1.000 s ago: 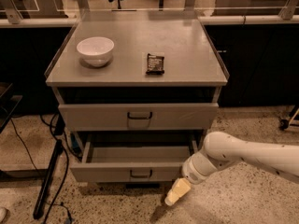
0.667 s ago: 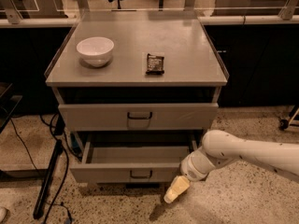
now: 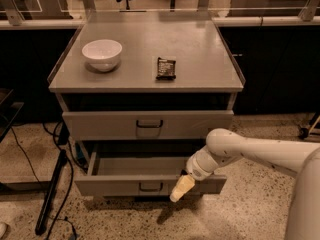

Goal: Open middle drawer

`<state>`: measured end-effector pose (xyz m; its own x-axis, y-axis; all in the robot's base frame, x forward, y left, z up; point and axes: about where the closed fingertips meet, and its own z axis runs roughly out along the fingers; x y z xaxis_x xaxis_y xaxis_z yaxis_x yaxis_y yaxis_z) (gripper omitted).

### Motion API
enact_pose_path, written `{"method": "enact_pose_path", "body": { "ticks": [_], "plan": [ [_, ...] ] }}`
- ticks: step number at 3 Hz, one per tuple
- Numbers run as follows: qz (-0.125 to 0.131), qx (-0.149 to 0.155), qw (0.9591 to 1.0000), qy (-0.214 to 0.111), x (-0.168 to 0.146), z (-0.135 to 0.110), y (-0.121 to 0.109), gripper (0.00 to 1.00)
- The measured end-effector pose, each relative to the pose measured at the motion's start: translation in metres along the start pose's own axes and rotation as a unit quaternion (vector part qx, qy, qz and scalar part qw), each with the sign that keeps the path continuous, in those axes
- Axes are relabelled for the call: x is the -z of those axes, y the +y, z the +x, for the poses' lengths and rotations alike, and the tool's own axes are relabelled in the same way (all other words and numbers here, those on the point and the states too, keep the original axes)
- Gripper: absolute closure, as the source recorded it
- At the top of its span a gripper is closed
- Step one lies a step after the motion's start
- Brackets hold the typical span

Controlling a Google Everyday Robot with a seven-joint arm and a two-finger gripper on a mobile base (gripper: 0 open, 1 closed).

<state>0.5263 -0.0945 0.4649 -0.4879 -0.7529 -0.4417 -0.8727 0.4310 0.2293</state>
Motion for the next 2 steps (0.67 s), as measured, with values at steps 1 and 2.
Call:
{"method": "enact_pose_path", "body": {
  "ticks": [1,2],
  "plan": [
    [-0.026,-0.003,0.9993,0.025,-0.022,0.01,-0.003,0.0],
    [-0.065,-0.011,0.9976,0.023,-0.03,0.023,0.011,0.0]
  ]
}}
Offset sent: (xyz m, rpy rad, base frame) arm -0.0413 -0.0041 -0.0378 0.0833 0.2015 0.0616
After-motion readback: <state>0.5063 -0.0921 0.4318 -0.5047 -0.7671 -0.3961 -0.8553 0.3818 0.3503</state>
